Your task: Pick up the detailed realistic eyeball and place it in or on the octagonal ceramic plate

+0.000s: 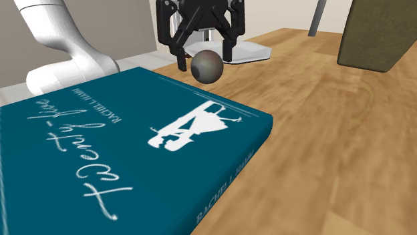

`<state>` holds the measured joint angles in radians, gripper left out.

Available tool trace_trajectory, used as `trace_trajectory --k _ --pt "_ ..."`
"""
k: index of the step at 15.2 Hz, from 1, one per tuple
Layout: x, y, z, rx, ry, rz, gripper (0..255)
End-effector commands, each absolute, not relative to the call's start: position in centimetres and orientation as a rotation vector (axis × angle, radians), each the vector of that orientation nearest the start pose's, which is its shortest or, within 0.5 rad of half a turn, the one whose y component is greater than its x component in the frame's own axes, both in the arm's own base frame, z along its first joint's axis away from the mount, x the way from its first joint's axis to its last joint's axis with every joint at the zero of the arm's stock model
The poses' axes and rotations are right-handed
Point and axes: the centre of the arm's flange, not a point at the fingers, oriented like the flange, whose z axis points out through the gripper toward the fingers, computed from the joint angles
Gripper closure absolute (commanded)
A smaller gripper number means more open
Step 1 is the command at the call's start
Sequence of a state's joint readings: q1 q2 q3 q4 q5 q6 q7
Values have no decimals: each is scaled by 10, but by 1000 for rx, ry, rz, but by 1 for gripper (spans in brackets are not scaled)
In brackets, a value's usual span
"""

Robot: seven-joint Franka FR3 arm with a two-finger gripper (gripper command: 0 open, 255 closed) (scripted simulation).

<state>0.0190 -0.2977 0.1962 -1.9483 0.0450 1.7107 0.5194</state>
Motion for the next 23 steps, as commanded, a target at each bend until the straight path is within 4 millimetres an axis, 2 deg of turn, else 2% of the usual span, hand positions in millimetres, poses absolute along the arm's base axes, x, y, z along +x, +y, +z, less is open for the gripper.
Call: trace_trajectory --k 1,6,7,16,23 --pt "457 116 605 -3093 493 -88 0" --pt "457 116 605 -3093 493 -88 0" --pt "457 116 605 -3093 493 -88 255" --pt "457 116 605 -3093 493 -88 255" --pt "457 116 642 -3093 493 -88 255"
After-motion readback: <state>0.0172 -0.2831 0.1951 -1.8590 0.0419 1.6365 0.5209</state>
